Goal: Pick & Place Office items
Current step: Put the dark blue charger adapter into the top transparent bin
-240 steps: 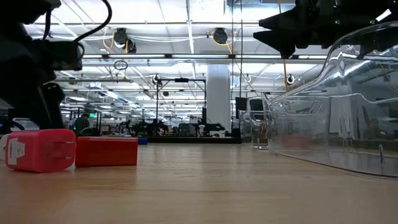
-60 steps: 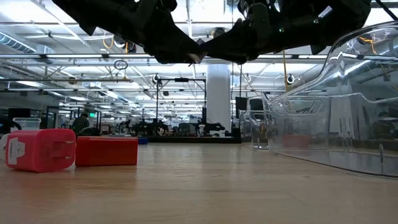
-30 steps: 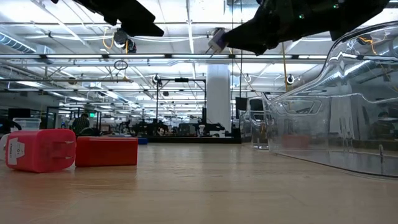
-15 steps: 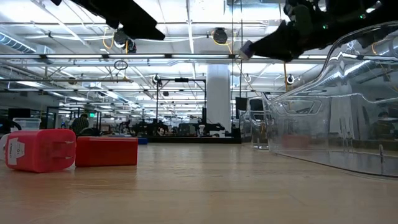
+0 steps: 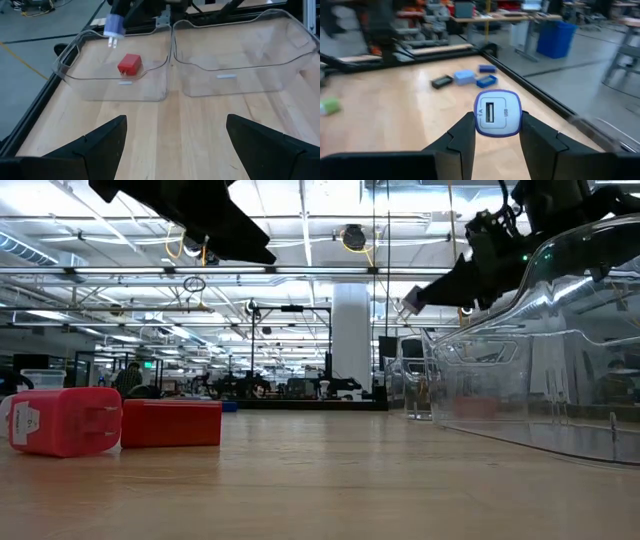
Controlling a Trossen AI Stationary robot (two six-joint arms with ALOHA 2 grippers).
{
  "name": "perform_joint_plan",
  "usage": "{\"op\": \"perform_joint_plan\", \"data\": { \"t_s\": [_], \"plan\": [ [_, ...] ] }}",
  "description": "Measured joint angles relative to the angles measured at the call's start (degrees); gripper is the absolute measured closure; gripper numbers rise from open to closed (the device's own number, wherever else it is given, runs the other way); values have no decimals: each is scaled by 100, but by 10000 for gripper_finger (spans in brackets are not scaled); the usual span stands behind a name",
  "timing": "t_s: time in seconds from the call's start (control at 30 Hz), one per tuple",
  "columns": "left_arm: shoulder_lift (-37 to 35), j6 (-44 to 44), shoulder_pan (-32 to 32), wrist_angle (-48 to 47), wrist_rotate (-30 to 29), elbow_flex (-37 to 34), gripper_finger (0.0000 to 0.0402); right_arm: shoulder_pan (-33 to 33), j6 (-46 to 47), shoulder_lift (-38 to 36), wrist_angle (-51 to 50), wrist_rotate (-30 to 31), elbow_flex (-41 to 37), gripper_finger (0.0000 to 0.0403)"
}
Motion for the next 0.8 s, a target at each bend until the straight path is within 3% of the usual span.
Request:
{"op": "perform_joint_plan", "data": {
  "t_s": [0.13,0.37,0.6,0.8],
  "plan": [
    [-4,-12,0,39,2,1,64,-91,159,2,-415,550,0,286],
    [-6,-56,0,197,2,1,58,-296,569,1,-642,811,0,286],
    [-6,-68,0,210,2,1,61,-511,1029,2,-1253,1453,0,286],
    [-6,-68,0,210,2,1,56,-760,1387,2,-1630,1475,0,286]
  ]
}}
